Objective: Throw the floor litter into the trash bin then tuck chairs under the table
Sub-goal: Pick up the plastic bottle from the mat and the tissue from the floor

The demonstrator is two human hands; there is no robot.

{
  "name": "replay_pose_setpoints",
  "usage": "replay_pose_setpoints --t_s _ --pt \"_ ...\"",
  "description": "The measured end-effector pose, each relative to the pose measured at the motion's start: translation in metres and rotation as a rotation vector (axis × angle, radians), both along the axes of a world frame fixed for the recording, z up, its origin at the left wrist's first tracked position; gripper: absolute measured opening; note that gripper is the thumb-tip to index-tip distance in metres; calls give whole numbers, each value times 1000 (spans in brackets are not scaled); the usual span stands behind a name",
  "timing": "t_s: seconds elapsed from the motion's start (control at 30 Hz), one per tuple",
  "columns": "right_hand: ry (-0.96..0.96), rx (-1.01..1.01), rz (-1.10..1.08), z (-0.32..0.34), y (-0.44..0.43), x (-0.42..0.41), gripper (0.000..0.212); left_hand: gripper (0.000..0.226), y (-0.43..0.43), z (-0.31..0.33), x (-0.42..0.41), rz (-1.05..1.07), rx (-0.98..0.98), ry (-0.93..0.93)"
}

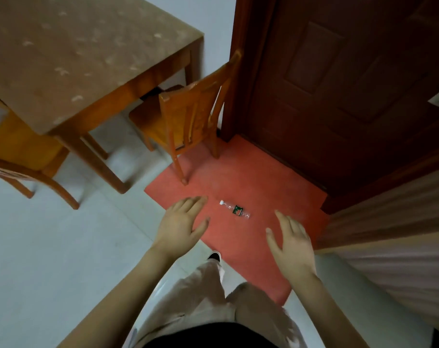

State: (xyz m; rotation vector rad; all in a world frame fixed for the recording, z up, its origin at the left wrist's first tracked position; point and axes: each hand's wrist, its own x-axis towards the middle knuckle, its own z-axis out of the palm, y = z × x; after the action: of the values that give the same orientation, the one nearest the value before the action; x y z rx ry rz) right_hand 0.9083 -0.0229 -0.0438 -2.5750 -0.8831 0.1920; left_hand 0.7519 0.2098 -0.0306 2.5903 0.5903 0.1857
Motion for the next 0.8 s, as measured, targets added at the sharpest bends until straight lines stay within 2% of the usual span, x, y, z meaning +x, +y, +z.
replay_pose_setpoints --t_s 0.2,0.37,0.53,0.8 --pt "8 5 41 -27 60 89 59 54 46 -32 81 -20 -17 44" --pt "56 -38 82 -112 99 152 63 55 59 -122 136 74 -100 80" --pt "121 -98 174 -273 131 205 66 52 66 -280 188 164 -167 73" --pt "143 -192 291 -592 153 251 65 58 84 -586 229 114 -191 167"
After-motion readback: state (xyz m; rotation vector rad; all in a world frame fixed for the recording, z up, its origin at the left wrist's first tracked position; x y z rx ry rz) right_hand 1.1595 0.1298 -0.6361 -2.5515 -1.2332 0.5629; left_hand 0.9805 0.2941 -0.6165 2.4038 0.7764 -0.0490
